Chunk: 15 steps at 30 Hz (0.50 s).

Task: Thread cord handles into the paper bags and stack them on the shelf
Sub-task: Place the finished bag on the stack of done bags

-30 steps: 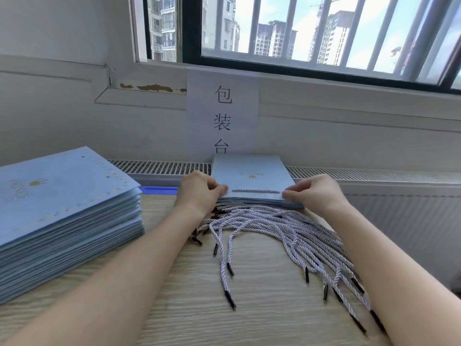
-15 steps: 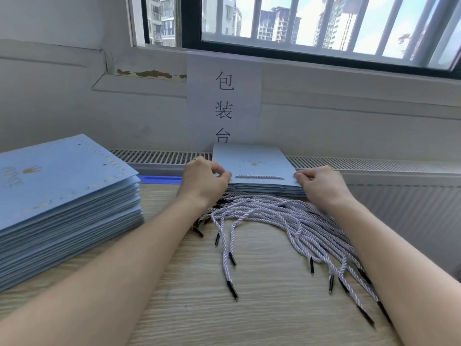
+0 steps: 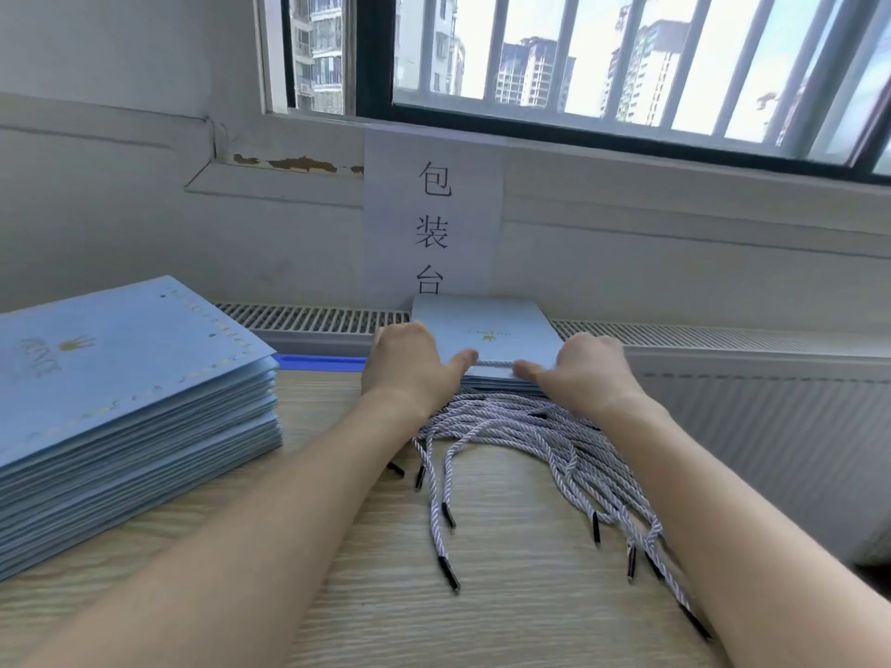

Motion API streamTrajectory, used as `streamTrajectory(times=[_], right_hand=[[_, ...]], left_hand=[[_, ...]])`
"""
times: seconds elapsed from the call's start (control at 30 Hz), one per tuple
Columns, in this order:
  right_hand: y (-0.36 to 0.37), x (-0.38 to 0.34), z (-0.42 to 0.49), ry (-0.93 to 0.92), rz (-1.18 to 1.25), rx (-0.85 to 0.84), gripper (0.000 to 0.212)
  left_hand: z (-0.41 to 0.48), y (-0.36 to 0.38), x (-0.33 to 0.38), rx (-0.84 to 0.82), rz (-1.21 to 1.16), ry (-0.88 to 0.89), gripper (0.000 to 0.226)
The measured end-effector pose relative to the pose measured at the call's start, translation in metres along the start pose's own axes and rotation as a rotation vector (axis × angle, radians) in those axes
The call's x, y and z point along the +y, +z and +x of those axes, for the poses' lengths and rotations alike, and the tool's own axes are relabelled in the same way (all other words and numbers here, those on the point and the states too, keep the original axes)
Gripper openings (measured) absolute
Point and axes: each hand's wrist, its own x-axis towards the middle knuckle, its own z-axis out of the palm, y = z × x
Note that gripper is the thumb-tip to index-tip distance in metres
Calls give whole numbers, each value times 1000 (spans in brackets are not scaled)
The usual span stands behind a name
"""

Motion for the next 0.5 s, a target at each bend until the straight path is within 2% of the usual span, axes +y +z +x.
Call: streamTrajectory(times=[0.2,0.27,0.33,0.4,0.5], right_hand=[[2,3,1,8,14,7,65],[-5,12,0,-10,97,-45,56],[-8,29,1,-10,266,-51,31],[-5,39,0,-15,393,-55,29],[-1,39,7,-31,338,-34,30]], left_hand=[[1,-1,-4,18,-66,-47,63],[0,-7,-12,-28,-177,-68,57],[-2,-12,-21,-57,-238,-65,39],[-2,-11,-25,-43,-249,-32,28],[-2,-7,-24,-7,-199,14,31]])
